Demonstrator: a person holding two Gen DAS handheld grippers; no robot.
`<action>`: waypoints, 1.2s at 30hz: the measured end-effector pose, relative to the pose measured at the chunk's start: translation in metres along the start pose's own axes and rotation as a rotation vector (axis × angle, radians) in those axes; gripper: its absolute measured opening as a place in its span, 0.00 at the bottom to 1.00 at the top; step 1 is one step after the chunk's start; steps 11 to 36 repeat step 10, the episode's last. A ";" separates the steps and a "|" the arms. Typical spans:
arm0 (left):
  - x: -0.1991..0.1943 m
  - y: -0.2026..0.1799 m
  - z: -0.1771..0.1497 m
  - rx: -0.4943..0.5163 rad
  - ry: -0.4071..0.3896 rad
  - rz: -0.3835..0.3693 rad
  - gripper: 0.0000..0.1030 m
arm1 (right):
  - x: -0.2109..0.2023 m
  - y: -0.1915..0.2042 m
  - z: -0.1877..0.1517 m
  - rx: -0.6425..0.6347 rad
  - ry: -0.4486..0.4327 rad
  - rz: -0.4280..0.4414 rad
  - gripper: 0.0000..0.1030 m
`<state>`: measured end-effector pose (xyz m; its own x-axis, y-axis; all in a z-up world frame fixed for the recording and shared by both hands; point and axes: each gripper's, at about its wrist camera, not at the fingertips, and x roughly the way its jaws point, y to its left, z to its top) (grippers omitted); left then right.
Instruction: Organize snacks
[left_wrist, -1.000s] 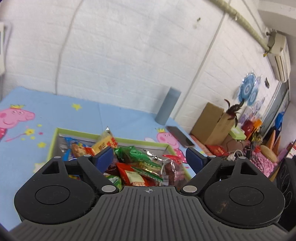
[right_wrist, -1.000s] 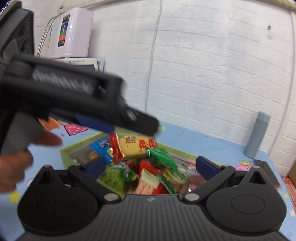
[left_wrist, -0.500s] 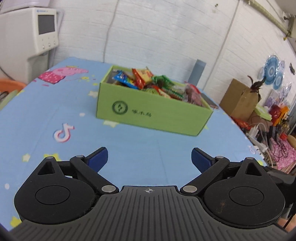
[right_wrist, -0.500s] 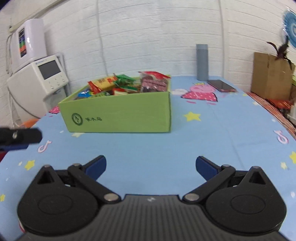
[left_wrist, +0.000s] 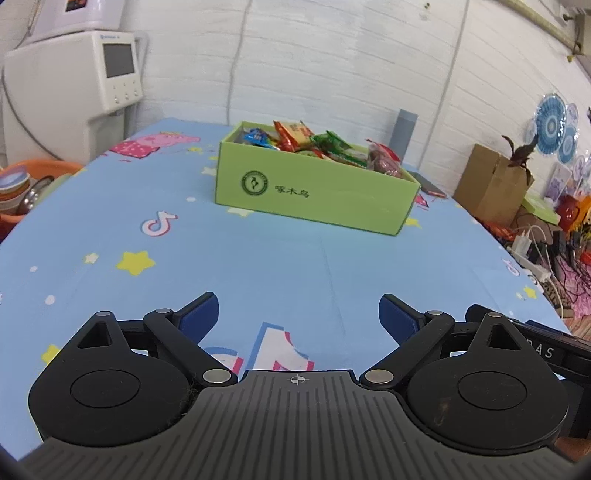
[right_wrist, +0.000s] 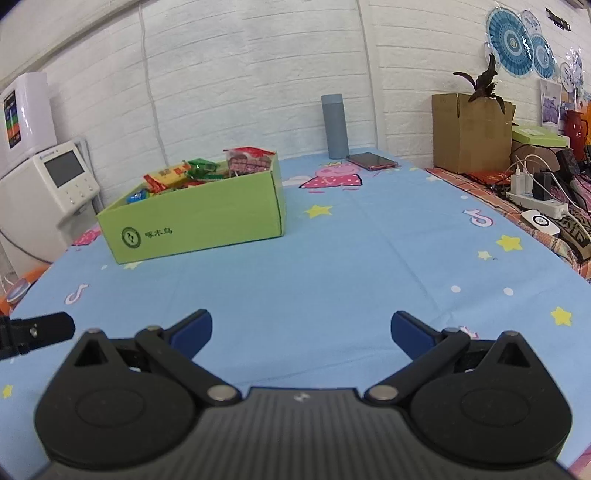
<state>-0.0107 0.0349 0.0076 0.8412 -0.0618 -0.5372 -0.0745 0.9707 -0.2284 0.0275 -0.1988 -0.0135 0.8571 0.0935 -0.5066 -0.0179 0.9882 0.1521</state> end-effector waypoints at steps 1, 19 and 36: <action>-0.001 0.001 0.000 -0.007 0.001 0.005 0.81 | -0.001 0.000 0.000 -0.001 -0.001 0.005 1.00; 0.003 -0.003 -0.007 0.024 0.008 0.039 0.71 | -0.009 0.006 -0.002 -0.023 -0.011 0.027 1.00; 0.003 -0.003 -0.007 0.024 0.008 0.039 0.71 | -0.009 0.006 -0.002 -0.023 -0.011 0.027 1.00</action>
